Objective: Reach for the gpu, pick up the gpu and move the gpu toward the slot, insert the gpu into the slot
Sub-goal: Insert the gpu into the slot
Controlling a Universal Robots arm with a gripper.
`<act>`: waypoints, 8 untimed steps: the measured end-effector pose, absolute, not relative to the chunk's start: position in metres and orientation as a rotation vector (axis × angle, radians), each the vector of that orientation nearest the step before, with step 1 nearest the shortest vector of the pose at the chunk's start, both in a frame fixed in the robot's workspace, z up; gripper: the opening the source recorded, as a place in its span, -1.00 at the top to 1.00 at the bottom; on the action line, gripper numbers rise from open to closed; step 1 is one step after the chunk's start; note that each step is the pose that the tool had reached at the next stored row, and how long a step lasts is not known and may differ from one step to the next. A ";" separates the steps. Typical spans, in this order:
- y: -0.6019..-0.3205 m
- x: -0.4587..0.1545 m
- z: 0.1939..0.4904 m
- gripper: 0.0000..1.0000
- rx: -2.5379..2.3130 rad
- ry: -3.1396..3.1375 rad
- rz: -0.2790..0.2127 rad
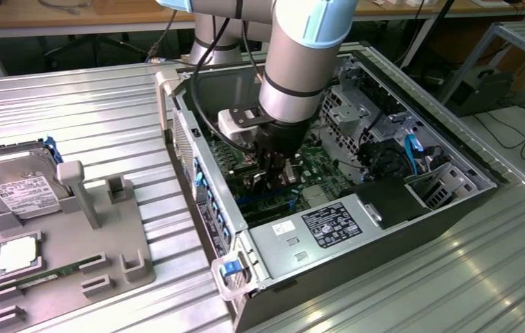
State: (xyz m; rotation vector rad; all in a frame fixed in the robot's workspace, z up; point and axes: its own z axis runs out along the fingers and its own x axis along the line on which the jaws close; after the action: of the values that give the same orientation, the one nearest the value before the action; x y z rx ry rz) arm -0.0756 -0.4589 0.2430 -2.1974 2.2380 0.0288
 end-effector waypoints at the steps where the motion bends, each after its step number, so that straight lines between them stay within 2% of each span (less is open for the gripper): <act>1: -0.459 -0.075 0.243 0.44 -2.198 2.238 0.029; 8: -0.459 -0.072 0.247 0.44 -2.196 2.234 0.023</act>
State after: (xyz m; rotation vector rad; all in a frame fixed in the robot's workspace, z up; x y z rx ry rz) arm -0.0718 -0.4589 0.2469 -2.1961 2.2335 0.0232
